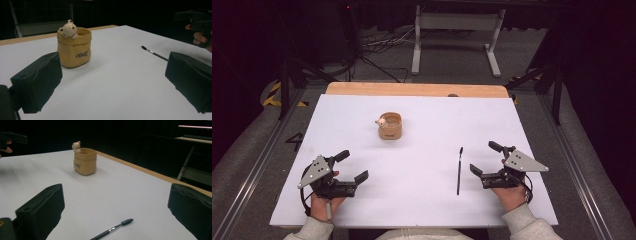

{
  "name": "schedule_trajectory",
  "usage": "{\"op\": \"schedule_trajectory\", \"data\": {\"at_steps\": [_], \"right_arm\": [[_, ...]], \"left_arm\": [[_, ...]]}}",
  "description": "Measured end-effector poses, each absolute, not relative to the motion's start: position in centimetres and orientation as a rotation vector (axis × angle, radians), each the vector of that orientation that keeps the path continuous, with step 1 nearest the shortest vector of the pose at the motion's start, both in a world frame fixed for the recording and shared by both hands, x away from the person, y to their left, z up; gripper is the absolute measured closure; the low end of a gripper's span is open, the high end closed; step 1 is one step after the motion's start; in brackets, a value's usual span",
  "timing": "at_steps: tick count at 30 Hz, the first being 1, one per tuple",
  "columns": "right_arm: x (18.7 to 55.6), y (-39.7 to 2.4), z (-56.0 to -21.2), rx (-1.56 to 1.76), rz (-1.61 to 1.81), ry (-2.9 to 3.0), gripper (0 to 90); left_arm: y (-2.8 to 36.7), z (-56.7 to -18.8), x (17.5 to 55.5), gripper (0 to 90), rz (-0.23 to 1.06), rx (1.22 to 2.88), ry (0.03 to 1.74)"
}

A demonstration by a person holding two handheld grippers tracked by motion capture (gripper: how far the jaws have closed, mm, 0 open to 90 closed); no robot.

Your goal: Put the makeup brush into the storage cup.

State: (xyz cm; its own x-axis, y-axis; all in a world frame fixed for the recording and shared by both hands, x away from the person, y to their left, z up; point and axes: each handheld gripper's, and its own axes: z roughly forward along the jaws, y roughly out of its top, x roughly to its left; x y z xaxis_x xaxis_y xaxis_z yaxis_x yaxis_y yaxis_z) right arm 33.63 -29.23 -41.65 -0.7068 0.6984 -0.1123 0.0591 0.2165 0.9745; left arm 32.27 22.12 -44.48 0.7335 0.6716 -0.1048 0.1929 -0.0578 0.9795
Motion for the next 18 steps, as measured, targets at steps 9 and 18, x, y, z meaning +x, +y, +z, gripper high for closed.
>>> {"op": "schedule_trajectory", "data": {"at_steps": [9, 18], "right_arm": [[33.5, -29.5, -41.3, 0.704, 1.536, 1.959, 2.5], [33.8, -28.5, -41.2, 0.672, 1.474, 2.034, 2.7]], "left_arm": [[22.0, -44.6, 32.5, 1.8, 0.448, 1.636, 0.717], [21.7, -44.9, 32.7, 2.0, 0.424, 1.632, 0.721]]}}
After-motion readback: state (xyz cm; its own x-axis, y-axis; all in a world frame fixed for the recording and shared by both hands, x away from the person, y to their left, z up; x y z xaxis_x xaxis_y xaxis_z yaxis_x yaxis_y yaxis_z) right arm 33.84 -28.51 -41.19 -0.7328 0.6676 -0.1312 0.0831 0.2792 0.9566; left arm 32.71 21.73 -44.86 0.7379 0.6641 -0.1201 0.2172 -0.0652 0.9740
